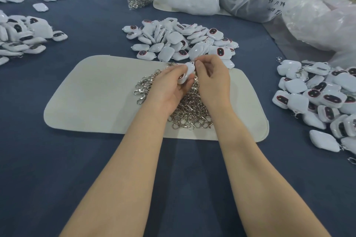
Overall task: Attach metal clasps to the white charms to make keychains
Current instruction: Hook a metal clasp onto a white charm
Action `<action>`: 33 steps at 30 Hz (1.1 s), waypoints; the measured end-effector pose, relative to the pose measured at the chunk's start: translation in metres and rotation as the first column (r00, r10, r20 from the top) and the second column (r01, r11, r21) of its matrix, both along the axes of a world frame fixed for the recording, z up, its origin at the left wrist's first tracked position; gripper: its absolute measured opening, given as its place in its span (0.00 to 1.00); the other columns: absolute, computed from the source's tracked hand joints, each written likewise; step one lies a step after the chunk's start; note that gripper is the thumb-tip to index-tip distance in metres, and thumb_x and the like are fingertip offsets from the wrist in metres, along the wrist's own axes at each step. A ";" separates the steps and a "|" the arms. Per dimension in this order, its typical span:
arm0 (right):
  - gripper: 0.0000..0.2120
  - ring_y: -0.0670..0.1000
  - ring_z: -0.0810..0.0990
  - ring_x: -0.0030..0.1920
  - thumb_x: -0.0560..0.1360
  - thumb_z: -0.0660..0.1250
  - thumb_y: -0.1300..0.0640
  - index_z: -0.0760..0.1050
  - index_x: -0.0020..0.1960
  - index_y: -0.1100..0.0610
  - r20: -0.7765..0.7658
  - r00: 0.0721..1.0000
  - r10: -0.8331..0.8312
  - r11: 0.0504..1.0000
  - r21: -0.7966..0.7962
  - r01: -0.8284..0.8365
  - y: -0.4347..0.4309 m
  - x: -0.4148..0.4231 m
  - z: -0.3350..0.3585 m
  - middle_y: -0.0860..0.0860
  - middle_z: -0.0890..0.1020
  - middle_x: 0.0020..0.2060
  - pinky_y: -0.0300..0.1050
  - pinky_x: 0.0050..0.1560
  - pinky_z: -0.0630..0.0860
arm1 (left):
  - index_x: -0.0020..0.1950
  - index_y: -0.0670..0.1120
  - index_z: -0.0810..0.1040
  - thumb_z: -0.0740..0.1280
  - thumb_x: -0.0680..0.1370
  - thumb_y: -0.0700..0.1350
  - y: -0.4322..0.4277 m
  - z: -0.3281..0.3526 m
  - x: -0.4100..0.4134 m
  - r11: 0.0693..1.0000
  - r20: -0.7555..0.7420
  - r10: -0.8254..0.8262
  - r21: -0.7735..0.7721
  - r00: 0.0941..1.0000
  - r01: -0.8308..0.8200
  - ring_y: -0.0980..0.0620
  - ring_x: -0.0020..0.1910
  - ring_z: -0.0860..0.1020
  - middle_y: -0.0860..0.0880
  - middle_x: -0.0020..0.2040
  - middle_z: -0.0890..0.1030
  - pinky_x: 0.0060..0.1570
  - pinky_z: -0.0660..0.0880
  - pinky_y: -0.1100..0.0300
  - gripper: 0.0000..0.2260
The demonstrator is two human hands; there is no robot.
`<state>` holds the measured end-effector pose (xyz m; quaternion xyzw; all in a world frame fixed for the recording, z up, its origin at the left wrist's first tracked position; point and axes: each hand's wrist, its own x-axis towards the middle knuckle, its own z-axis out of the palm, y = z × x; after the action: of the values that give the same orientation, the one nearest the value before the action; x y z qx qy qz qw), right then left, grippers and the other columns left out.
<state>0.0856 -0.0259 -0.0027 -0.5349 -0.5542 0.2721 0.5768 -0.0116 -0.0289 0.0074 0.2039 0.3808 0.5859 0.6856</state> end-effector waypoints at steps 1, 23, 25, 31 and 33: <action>0.06 0.37 0.77 0.40 0.78 0.63 0.63 0.75 0.46 0.52 0.009 1.000 -0.012 1.000 0.018 0.012 -0.001 -0.001 0.001 0.42 0.79 0.38 0.29 0.43 0.72 | 0.48 0.41 0.75 0.63 0.79 0.36 0.000 0.000 0.000 1.000 -0.011 0.003 0.005 1.000 -0.003 0.57 0.27 0.79 0.46 0.38 0.78 0.27 0.75 0.67 0.02; 0.05 0.48 0.77 0.43 0.78 0.63 0.62 0.78 0.51 0.56 0.206 0.976 0.068 0.995 -0.091 -0.050 0.000 0.000 0.000 0.48 0.80 0.41 0.43 0.48 0.73 | 0.56 0.45 0.74 0.63 0.79 0.38 0.000 -0.005 0.001 0.953 -0.475 0.260 0.266 0.841 -0.144 0.56 0.32 0.77 0.48 0.44 0.78 0.34 0.76 0.65 0.07; 0.06 0.50 0.80 0.47 0.77 0.64 0.61 0.77 0.51 0.54 0.106 0.991 0.085 0.993 -0.087 -0.076 -0.001 0.000 0.003 0.49 0.82 0.44 0.49 0.54 0.76 | 0.54 0.41 0.74 0.64 0.79 0.38 0.001 -0.004 -0.002 0.980 -0.259 0.179 0.135 0.949 -0.147 0.58 0.27 0.76 0.47 0.38 0.77 0.30 0.74 0.67 0.05; 0.06 0.53 0.82 0.45 0.77 0.65 0.58 0.76 0.51 0.48 0.100 0.987 0.127 0.991 -0.056 -0.121 -0.003 -0.002 0.002 0.50 0.83 0.40 0.47 0.49 0.77 | 0.44 0.41 0.76 0.64 0.79 0.38 0.002 0.000 -0.006 0.993 0.025 0.114 0.009 0.993 -0.114 0.59 0.26 0.75 0.52 0.25 0.76 0.28 0.74 0.68 0.05; 0.05 0.45 0.81 0.45 0.77 0.65 0.58 0.76 0.49 0.49 0.087 0.992 0.092 0.996 -0.024 -0.090 -0.002 -0.002 0.002 0.44 0.82 0.40 0.37 0.48 0.75 | 0.43 0.40 0.76 0.64 0.79 0.38 0.001 0.000 -0.006 0.993 0.054 0.121 -0.019 0.991 -0.120 0.59 0.25 0.76 0.49 0.29 0.77 0.27 0.74 0.68 0.05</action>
<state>0.0836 -0.0283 -0.0008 -0.5262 -0.6001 0.2798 0.5336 -0.0175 -0.0275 0.0079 0.1589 0.3780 0.6285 0.6609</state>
